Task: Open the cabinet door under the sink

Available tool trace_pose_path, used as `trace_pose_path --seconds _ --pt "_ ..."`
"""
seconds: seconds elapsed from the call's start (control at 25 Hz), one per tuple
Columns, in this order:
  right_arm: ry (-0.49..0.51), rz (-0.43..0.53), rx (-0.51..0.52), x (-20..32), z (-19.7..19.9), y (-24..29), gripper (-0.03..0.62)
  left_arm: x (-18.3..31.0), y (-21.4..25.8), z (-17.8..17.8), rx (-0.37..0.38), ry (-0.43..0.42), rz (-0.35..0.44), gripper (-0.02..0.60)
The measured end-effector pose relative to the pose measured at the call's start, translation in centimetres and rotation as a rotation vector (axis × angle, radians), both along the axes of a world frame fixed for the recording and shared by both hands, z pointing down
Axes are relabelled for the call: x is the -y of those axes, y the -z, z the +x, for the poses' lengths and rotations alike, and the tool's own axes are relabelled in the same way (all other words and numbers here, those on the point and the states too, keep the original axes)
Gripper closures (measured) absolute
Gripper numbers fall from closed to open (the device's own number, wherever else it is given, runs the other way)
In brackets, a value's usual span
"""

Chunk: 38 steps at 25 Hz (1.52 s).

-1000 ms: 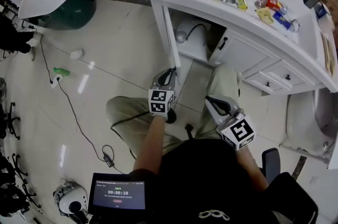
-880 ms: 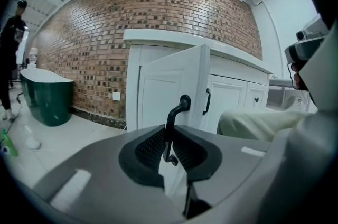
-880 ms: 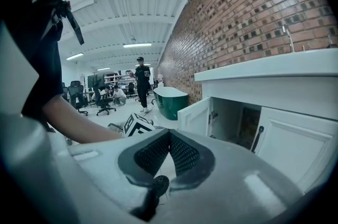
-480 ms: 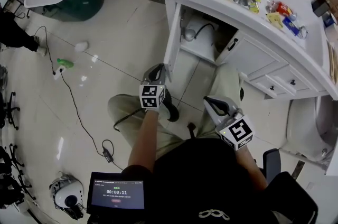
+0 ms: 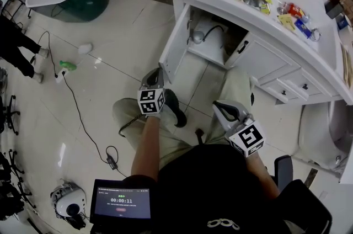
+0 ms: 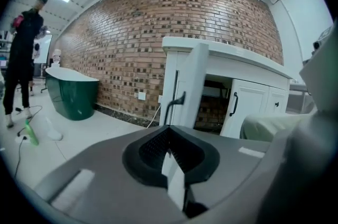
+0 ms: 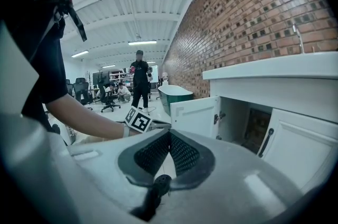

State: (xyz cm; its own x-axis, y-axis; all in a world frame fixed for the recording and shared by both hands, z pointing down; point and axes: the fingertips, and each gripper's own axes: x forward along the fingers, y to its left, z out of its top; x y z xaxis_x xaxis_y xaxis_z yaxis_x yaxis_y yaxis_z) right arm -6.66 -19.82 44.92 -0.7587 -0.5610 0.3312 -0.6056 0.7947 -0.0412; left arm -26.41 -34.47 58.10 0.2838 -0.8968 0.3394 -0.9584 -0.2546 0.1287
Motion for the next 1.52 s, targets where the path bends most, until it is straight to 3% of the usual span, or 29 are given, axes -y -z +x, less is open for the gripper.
trace_pose_path --seconds 0.24,0.64,1.08,1.52 --pt "0.015 -0.004 0.009 -0.5 -0.5 -0.1 0.603 -3.0 0.2 -0.1 -0.027 0.018 -0.003 0.566" --pt "-0.013 0.033 0.01 -2.7 0.6 1.2 0.603 -6.7 5.7 2.7 -0.089 -0.01 0.11 0.566" --pt "-0.079 0.029 0.033 -9.7 3.7 0.8 0.603 -16.6 10.2 11.7 -0.108 -0.199 0.171 0.566" --pt "-0.078 0.024 0.055 -18.5 4.3 0.4 0.603 -27.0 13.0 15.3 -0.113 -0.273 0.203 0.566"
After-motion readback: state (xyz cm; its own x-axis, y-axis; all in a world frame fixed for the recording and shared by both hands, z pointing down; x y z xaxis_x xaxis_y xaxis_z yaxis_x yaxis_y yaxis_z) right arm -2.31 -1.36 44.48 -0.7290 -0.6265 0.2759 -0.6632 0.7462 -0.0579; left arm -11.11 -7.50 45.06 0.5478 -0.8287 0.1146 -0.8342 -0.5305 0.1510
